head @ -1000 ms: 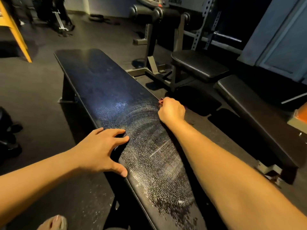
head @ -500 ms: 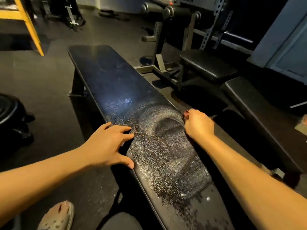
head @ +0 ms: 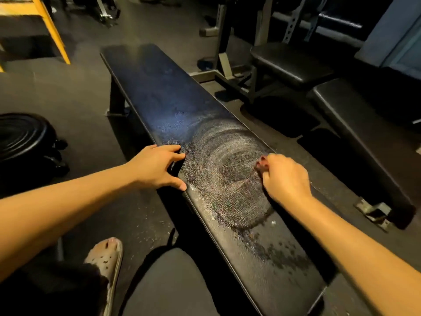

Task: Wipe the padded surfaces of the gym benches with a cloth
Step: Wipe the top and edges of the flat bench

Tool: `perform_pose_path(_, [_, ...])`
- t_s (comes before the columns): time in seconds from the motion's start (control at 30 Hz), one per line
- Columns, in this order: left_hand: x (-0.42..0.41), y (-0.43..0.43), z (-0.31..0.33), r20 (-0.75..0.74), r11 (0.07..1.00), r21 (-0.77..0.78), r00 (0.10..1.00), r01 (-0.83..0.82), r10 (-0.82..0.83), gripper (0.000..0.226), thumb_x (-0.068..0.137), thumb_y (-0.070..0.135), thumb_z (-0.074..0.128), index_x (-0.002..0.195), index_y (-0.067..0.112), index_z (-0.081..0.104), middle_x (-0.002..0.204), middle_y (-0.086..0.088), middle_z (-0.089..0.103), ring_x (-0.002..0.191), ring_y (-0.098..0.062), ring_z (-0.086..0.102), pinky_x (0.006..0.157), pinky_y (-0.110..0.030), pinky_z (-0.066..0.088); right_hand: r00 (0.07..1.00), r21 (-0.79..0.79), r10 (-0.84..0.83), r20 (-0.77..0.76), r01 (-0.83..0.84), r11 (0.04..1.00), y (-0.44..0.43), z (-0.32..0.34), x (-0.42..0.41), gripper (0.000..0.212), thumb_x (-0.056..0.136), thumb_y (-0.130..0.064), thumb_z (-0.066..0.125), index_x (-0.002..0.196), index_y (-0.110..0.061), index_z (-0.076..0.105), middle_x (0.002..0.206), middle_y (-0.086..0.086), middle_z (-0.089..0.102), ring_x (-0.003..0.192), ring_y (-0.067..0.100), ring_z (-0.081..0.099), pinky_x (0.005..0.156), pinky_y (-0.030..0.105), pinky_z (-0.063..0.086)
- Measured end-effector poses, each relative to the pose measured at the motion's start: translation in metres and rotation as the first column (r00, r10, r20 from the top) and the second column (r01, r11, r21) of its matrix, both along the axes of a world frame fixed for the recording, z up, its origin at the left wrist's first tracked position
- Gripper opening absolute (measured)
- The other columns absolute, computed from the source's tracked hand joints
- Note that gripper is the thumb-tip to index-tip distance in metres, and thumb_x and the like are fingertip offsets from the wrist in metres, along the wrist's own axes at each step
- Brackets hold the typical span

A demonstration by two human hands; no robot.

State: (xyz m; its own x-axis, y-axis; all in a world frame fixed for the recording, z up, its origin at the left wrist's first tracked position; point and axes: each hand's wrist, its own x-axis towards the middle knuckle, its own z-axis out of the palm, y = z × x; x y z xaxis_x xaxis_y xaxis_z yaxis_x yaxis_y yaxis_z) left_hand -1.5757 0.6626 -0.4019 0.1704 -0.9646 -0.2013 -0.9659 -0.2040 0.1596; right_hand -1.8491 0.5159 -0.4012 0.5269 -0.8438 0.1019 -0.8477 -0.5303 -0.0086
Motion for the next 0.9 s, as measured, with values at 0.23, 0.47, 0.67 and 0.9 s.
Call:
perform_pose_path(0.23, [-0.011, 0.003, 0.010, -0.028, 0.997, 0.054, 0.998, -0.046, 0.048, 0.106, 0.076, 0.069, 0.072, 0.161, 0.023, 0.029, 0.171, 0.002, 0.014, 0.156, -0.020, 0.019, 0.124, -0.035, 0.020, 0.957, 0.087, 0.268, 0.111, -0.278, 0.957, 0.081, -0.014, 0.075, 0.034, 0.088, -0.006, 0.056, 0.120, -0.016, 0.045, 0.105, 0.007, 0.068, 0.094, 0.033, 0.066, 0.066, 0.038, 0.041])
perform_pose_path(0.47, [-0.012, 0.003, 0.016, -0.083, 0.992, 0.107, 0.994, -0.065, 0.074, 0.110, 0.074, 0.067, 0.079, 0.161, 0.022, 0.029, 0.171, 0.001, 0.012, 0.156, -0.020, 0.019, 0.124, -0.035, 0.021, 0.999, 0.143, 0.032, 0.005, -0.033, 0.989, 0.066, -0.001, -0.065, 0.024, 0.087, -0.013, 0.055, 0.106, -0.026, 0.047, 0.109, 0.001, 0.068, 0.101, 0.033, 0.064, 0.068, 0.038, 0.040])
perform_pose_path(0.67, [-0.017, 0.003, 0.011, -0.032, 0.991, 0.101, 0.995, -0.092, 0.095, 0.135, 0.043, 0.086, 0.035, 0.161, 0.022, 0.029, 0.171, -0.001, 0.013, 0.157, -0.021, 0.017, 0.124, -0.035, 0.022, 0.968, 0.032, -0.197, 0.152, 0.194, 0.980, 0.021, -0.012, -0.031, 0.029, 0.090, -0.012, 0.055, 0.119, -0.017, 0.052, 0.108, 0.009, 0.070, 0.098, 0.034, 0.066, 0.071, 0.039, 0.044])
perform_pose_path(0.9, [-0.022, 0.007, 0.013, 0.075, 0.993, 0.115, 0.997, -0.037, 0.028, 0.141, 0.045, 0.096, 0.023, 0.163, 0.018, 0.021, 0.171, -0.006, 0.012, 0.157, -0.024, 0.016, 0.124, -0.037, 0.022, 0.975, 0.082, 0.128, 0.180, -0.144, 0.986, 0.150, -0.009, -0.084, 0.026, 0.072, -0.019, 0.059, 0.096, -0.029, 0.060, 0.087, -0.008, 0.070, 0.081, 0.025, 0.068, 0.063, 0.035, 0.050])
